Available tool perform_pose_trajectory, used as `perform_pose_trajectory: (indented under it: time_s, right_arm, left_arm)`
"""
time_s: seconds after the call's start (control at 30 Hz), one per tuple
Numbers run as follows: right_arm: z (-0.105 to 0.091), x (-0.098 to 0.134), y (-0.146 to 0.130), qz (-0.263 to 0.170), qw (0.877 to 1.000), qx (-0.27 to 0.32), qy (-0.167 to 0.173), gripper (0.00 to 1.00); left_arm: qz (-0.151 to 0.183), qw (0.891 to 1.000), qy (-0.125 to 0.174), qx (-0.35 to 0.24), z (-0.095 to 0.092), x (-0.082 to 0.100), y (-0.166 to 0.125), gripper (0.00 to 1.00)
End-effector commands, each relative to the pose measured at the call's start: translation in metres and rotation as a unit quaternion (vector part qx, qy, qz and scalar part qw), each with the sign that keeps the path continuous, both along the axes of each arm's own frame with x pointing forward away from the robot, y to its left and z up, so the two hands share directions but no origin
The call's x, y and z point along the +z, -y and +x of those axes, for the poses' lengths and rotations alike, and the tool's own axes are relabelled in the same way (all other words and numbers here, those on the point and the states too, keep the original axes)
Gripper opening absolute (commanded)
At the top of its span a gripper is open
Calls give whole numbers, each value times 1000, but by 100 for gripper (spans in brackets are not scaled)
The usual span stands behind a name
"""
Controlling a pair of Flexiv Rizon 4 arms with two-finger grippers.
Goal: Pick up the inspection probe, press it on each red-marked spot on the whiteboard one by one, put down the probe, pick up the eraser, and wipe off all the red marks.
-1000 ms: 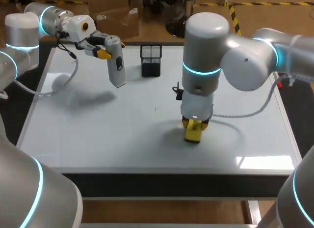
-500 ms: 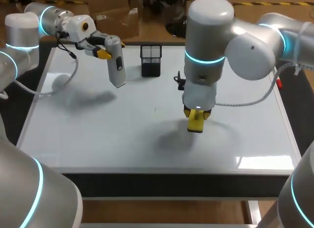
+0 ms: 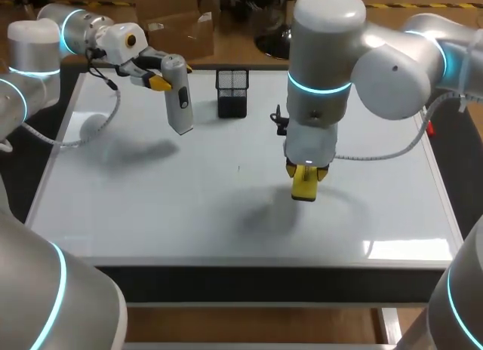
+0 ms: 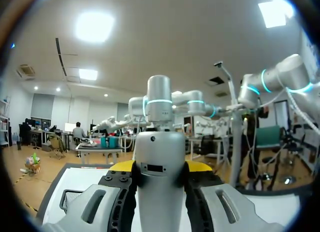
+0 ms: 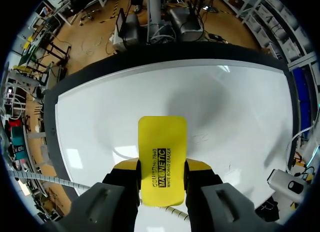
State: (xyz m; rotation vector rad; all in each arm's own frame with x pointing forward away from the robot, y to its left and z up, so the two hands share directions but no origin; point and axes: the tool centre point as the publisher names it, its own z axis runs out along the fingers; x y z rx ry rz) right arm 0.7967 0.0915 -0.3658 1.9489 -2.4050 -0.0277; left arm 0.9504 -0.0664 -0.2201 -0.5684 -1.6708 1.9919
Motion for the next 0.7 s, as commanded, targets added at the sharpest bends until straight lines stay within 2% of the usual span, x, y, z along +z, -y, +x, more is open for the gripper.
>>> perform_pose_trajectory:
  time_s: [0.03, 0.2, 0.53, 0.7]
  right_arm:
    - [0, 1, 1, -1, 1000, 1, 1, 0]
    - [3, 2, 1, -2, 1000, 5, 1, 0]
    - [70, 15, 8, -25, 999, 35, 24, 0]
    - [99, 16, 15, -14, 999, 40, 23, 0]
  left_arm:
    - [-3, 1000, 1, -21, 7, -1, -2, 0]
    - [-3, 1000, 1, -21, 7, -1, -2, 0]
    - [-3, 1000, 1, -21, 7, -1, -2, 0]
    - [-3, 1000, 1, -21, 7, -1, -2, 0]
